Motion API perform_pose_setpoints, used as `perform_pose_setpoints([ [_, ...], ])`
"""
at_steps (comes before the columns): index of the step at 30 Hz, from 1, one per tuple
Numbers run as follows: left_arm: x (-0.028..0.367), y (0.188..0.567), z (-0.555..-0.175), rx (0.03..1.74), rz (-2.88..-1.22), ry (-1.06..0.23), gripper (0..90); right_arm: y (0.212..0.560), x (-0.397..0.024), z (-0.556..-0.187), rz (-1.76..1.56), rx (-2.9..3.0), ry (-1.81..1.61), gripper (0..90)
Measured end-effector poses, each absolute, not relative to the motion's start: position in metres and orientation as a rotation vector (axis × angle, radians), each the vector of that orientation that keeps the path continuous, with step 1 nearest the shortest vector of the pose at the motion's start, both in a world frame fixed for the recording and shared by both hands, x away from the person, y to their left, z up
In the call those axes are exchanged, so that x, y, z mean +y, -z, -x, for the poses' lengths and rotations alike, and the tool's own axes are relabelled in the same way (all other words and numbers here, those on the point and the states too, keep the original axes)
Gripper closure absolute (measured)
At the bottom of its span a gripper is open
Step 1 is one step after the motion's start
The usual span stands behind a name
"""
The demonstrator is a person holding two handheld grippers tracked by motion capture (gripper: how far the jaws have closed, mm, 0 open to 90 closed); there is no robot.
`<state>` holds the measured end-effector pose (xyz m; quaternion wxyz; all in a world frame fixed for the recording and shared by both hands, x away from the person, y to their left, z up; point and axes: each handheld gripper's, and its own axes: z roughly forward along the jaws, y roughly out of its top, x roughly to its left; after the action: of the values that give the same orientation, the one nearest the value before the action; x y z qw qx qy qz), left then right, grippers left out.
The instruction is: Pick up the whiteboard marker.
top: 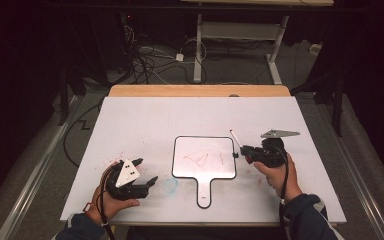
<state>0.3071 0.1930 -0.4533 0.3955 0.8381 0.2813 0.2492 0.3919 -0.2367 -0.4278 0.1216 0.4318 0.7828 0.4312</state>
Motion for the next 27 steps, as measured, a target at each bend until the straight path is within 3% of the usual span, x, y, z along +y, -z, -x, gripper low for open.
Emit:
perform_pose_setpoints([
  [12, 0.162, 0.427, -0.322, 0.626, -1.993, -0.443, 24.4, 0.411, -0.217, -0.367, -1.079, 2.263, -1.429, 81.6],
  [21, 0.116, 0.415, -0.338, 0.555, -1.933, -0.336, 25.1, 0.412, -0.194, -0.351, -0.933, 2.299, -1.512, 81.6],
  [26, 0.094, 0.415, -0.352, 0.573, -1.936, -0.316, 25.6, 0.414, -0.184, -0.344, -0.874, 2.316, -1.531, 81.5],
  [27, 0.086, 0.419, -0.355, 0.631, -1.858, -0.24, 28.0, 0.415, -0.18, -0.341, -0.856, 2.324, -1.546, 81.5],
])
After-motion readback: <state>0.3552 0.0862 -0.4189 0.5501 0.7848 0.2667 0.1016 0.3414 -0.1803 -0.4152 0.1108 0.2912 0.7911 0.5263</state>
